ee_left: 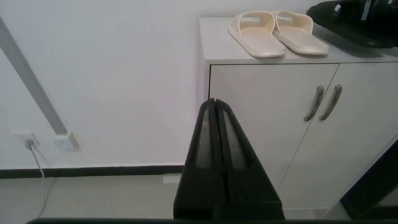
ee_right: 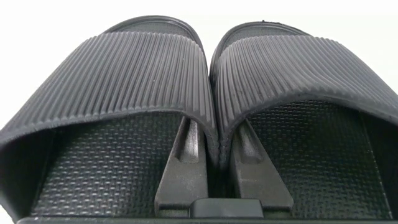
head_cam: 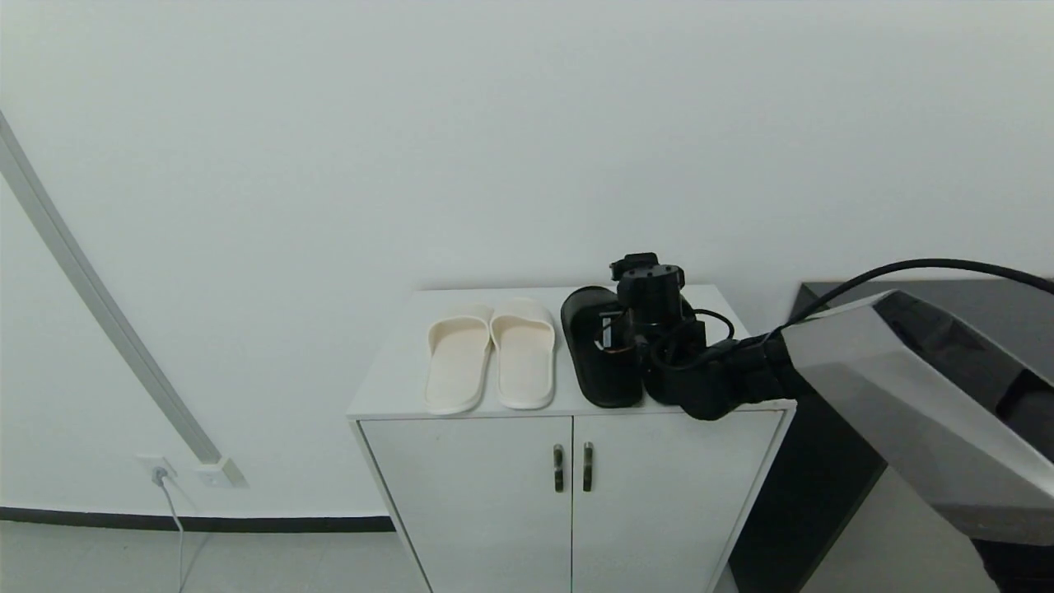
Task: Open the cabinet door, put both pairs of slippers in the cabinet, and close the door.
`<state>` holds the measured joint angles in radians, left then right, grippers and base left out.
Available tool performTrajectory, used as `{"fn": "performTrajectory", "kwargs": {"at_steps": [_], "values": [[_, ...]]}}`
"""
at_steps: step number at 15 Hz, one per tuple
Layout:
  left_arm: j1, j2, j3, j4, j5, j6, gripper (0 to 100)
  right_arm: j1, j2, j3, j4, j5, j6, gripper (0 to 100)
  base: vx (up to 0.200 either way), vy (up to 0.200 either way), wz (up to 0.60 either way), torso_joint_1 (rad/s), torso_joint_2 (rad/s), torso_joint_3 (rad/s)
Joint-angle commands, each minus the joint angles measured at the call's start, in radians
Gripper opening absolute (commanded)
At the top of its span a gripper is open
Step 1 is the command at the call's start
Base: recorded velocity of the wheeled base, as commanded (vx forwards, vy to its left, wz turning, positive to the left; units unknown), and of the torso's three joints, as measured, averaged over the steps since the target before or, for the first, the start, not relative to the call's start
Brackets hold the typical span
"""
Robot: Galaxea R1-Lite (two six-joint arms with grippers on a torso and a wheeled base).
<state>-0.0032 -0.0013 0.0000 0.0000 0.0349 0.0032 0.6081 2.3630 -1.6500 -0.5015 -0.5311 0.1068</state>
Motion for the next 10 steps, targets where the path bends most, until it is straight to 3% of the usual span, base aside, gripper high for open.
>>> {"fn": "performTrajectory", "kwargs": {"at_steps": [1,3,10], "values": [[0.000,0.001,0.000,0.000,0.000,0.000,0,0.038,-0.185,0.173,-0.028,0.005,-0.001,0,0.000,0.000,0.00,0.000,0.00,0.000],[0.000,0.001,0.000,0.000,0.000,0.000,0,0.067,-0.295,0.331,-0.063,0.040,0.001,0,0.000,0.000,0.00,0.000,0.00,0.000],[0.000,0.001,0.000,0.000,0.000,0.000,0,0.121,-0.605,0.805,-0.126,0.454,-0.038,0,0.000,0.000,0.00,0.000,0.00,0.000]]}}
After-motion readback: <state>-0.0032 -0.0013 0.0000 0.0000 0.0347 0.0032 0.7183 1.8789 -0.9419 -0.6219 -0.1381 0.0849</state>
